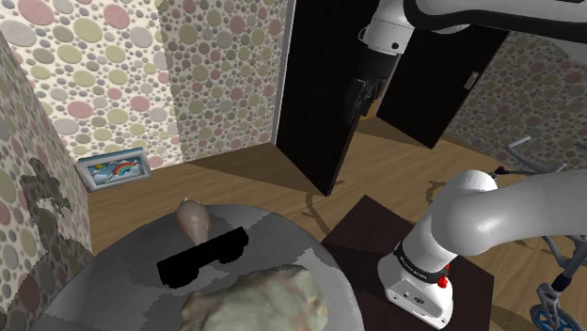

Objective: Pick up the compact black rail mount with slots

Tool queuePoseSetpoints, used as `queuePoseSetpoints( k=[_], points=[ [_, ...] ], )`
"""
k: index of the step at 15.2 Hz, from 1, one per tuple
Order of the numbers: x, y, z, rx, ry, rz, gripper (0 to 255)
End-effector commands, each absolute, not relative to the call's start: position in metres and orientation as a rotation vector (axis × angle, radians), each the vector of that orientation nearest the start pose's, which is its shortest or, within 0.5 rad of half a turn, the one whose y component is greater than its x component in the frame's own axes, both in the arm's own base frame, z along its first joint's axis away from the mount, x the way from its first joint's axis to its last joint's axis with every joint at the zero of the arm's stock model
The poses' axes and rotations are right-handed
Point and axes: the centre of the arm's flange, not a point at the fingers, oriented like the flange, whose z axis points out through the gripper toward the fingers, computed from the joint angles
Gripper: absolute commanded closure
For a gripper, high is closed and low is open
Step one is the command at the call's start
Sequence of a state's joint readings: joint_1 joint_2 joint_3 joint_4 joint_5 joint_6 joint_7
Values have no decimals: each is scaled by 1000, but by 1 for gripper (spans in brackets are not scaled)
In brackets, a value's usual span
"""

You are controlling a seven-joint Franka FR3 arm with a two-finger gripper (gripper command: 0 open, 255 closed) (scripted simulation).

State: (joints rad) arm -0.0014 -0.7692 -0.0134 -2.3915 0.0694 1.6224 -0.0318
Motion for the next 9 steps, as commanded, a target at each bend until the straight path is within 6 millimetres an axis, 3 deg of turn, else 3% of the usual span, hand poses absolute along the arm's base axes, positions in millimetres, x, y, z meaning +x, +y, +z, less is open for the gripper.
queuePoseSetpoints(
  k=[1, 9],
  points=[
    [315, 1, 573, -3063, -26, -2, 0],
    [374, 71, 516, -3049, -405, 2, 0]
  ],
)
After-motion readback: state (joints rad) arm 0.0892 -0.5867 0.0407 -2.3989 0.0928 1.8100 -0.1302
